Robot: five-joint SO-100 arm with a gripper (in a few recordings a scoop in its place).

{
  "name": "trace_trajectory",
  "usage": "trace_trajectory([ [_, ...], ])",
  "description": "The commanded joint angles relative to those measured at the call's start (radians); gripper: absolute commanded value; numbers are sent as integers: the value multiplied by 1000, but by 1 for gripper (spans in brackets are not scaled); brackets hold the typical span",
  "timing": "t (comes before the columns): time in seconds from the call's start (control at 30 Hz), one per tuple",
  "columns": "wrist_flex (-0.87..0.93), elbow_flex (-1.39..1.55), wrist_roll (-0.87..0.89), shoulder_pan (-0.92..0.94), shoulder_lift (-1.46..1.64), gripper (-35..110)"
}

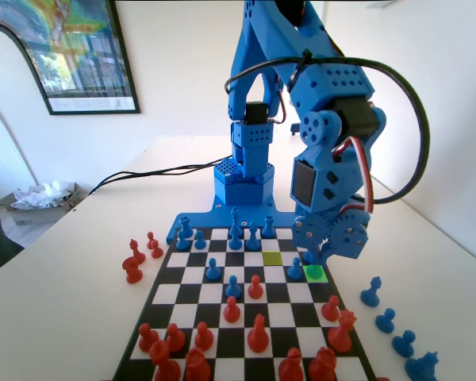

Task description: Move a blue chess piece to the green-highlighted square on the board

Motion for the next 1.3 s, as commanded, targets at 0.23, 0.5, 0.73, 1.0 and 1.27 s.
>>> trace_trajectory([
  [0.23, 12, -34, 5, -14, 89, 17],
  [0.5, 66, -86, 37, -23, 124, 16],
  [0.73, 97, -121, 51, -28, 129, 15],
  [1.0, 183, -156, 48, -23, 195, 12],
  [1.27, 403, -250, -94, 31, 391, 1],
])
